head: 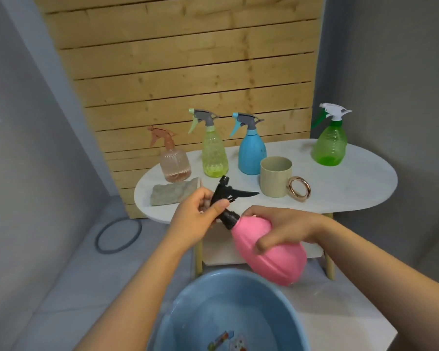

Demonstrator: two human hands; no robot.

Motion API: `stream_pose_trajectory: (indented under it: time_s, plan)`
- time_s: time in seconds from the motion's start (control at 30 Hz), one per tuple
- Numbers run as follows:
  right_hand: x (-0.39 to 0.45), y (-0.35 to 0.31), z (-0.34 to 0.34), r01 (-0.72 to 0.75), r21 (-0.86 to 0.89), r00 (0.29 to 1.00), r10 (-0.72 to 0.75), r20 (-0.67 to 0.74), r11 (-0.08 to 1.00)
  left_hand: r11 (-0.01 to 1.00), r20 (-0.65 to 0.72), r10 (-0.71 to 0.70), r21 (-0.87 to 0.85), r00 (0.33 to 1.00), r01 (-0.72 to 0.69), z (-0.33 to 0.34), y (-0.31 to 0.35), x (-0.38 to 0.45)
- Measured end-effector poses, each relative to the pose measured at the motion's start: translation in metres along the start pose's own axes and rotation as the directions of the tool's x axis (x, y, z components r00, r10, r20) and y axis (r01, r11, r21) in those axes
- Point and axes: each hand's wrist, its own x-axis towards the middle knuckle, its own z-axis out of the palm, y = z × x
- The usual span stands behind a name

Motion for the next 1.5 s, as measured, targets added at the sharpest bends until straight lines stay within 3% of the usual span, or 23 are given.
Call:
stream_pose_trajectory:
  time_s: [0.1,0.2,0.27,0.33,0.4,0.47,0.6,0.73,0.87,0.93,1.0,1.1,1.2,1.37,1.5]
  plan:
    - [0.01,0.008,0.011,-0.017,-0.257,0.975,-0.04,-0.217,0.966,0.971,-0.058,-0.182,0.145,0.982,0.189,0.008,-0.009,0.007]
    - [0.019,0.015,0.016,-0.052,-0.532,0.915,-0.173,-0.365,0.845,0.95,-0.038,-0.303,-0.095,0.952,0.298,0.009,-0.01,0.012]
    - [0.021,0.015,0.008,-0.057,-0.487,0.912,-0.152,-0.38,0.872,0.969,0.069,-0.211,-0.114,0.975,0.218,0.003,-0.01,0.013]
    - [0.022,0.017,-0.001,-0.022,-0.402,0.933,-0.125,-0.337,0.915,0.992,0.145,-0.092,0.101,0.985,0.078,-0.003,-0.013,0.01]
    - [0.022,0.019,-0.007,0.006,-0.398,0.947,-0.133,-0.293,0.917,0.96,0.08,-0.001,0.279,0.997,-0.022,-0.007,-0.018,0.012]
    - [0.021,0.017,-0.009,0.041,-0.409,0.952,-0.16,-0.261,0.912,0.935,0.009,0.003,0.354,1.0,-0.006,-0.011,-0.02,0.013]
    - [0.02,0.017,-0.009,0.044,-0.558,0.912,-0.261,-0.316,0.829,0.978,0.12,-0.21,0.04,0.97,0.207,-0.012,-0.019,0.012]
    - [0.022,0.018,-0.007,-0.043,-0.738,0.831,-0.386,-0.401,0.673,0.874,0.056,-0.442,-0.197,0.895,0.444,-0.019,-0.02,0.015]
    - [0.021,0.021,-0.014,-0.112,-0.732,0.811,-0.364,-0.458,0.673,0.891,-0.053,-0.441,-0.141,0.896,0.431,-0.043,-0.031,0.016]
    - [0.019,0.025,-0.015,-0.189,-0.718,0.835,-0.276,-0.477,0.669,0.897,-0.144,-0.438,-0.136,0.887,0.421,-0.051,-0.039,0.018]
    - [0.018,0.03,-0.015,-0.247,-0.624,0.847,-0.148,-0.511,0.741,0.867,-0.179,-0.492,-0.19,0.852,0.461,-0.055,-0.049,0.022]
    - [0.017,0.033,-0.016,-0.269,-0.436,0.843,-0.009,-0.539,0.859,0.803,-0.156,-0.576,-0.291,0.802,0.52,-0.055,-0.061,0.026]
    - [0.018,0.032,-0.017,-0.269,-0.374,0.839,0.026,-0.543,0.888,0.772,-0.127,-0.595,-0.365,0.793,0.521,-0.048,-0.068,0.031]
    - [0.022,0.026,-0.011,-0.251,-0.352,0.851,0.033,-0.523,0.902,0.753,-0.029,-0.545,-0.456,0.838,0.475,-0.015,-0.061,0.041]
    - [0.026,0.02,-0.01,-0.21,-0.313,0.858,0.021,-0.513,0.926,0.803,0.01,-0.455,-0.428,0.89,0.415,0.01,-0.052,0.051]
